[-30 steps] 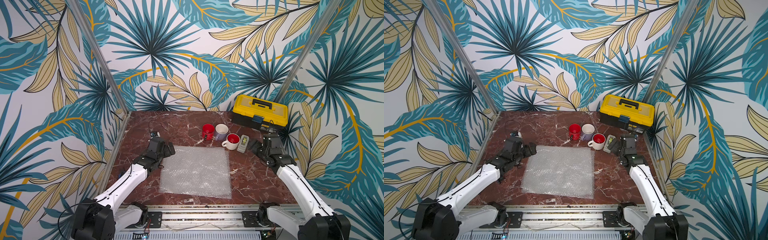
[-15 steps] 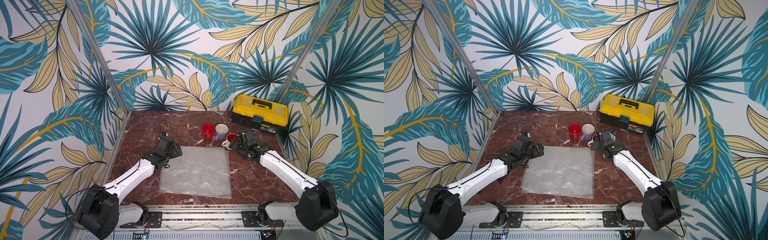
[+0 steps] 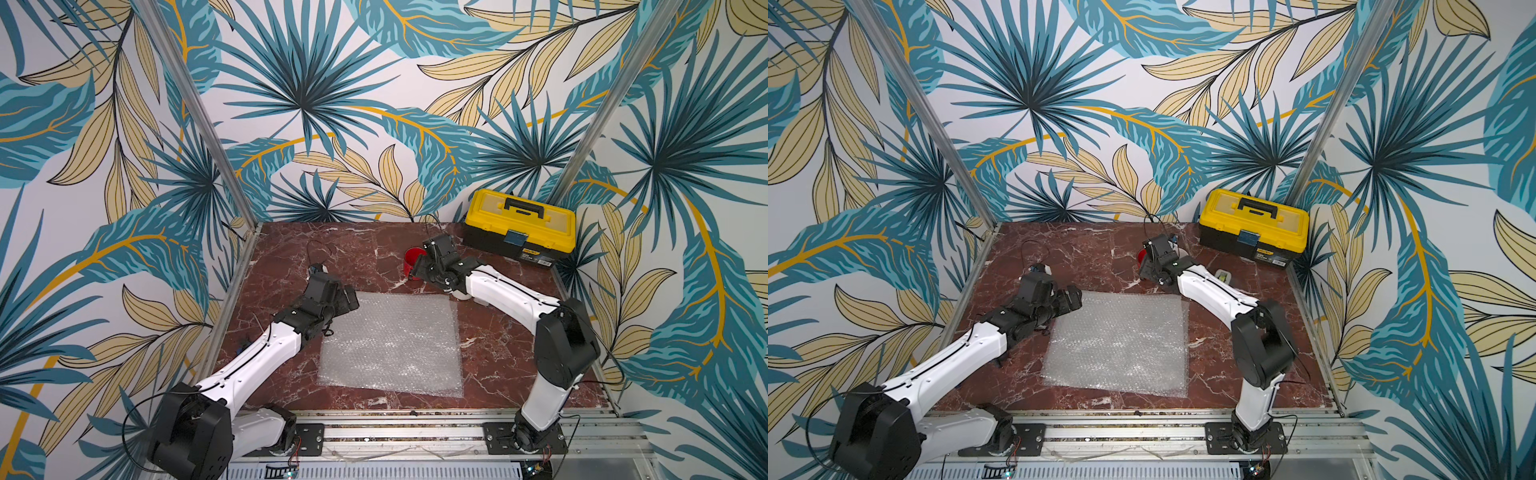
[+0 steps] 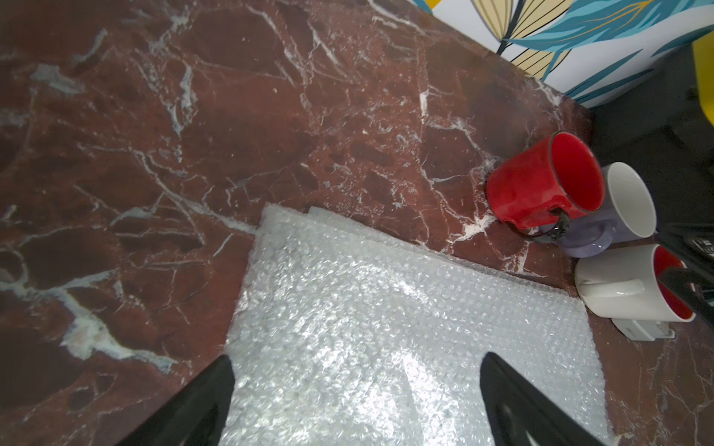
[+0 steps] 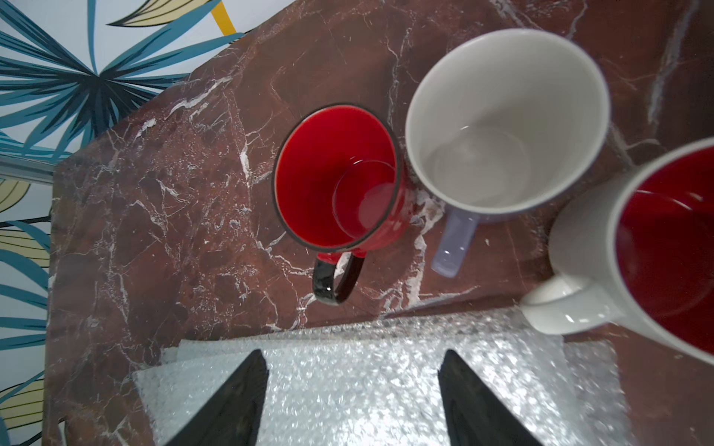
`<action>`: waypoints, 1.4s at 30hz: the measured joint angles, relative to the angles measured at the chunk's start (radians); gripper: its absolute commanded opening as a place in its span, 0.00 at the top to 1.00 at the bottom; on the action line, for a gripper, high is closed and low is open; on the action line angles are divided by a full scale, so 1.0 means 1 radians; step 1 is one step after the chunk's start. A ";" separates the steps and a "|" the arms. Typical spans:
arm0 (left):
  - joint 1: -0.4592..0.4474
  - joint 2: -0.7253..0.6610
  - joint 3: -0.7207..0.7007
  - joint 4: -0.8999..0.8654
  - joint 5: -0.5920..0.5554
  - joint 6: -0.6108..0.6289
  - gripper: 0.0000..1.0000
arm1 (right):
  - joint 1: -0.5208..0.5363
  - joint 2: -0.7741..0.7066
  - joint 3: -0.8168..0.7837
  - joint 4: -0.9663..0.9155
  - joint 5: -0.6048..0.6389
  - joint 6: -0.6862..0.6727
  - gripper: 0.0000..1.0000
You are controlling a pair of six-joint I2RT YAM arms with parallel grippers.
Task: Wrap mugs in bubble wrap
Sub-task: Pick up the mug from the center of the board.
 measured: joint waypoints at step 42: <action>0.043 -0.055 -0.101 -0.141 0.042 -0.034 0.00 | 0.020 0.412 0.428 -0.239 0.150 -0.163 0.95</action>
